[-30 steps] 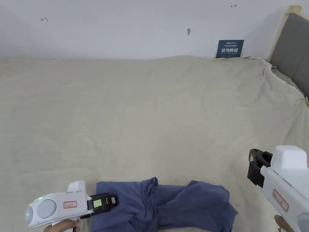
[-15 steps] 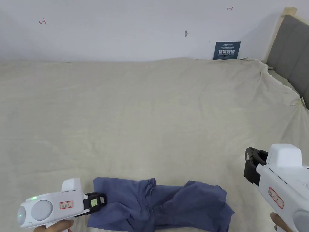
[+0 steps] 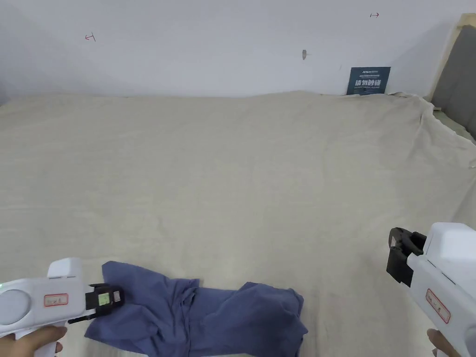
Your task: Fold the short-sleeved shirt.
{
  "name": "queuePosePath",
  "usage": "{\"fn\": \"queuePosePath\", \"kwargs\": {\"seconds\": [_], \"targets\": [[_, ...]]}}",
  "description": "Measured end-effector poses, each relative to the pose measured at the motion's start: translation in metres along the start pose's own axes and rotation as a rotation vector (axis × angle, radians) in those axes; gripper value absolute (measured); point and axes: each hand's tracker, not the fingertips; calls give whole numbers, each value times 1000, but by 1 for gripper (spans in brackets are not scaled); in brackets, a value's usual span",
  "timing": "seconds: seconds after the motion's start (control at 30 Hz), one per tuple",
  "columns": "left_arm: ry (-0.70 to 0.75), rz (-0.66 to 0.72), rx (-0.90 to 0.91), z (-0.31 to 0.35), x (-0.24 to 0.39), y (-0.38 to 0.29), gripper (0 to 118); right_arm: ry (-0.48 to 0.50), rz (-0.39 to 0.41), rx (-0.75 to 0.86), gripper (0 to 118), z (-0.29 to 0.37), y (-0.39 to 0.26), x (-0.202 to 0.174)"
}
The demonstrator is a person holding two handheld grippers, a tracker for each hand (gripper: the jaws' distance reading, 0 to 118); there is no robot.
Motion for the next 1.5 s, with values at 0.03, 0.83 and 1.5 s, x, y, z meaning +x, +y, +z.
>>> {"fn": "queuePosePath", "kwargs": {"seconds": [0.03, 0.83, 1.5], "targets": [[-8, -12, -2, 1, 15, 2, 8, 3, -2, 0, 0, 0, 0, 0], [-57, -380, -279, -171, 243, -50, 30, -30, -18, -18, 0, 10, -10, 21], [16, -347, 191, -96, 170, -23, 16, -20, -32, -12, 0, 10, -7, 15]]}}
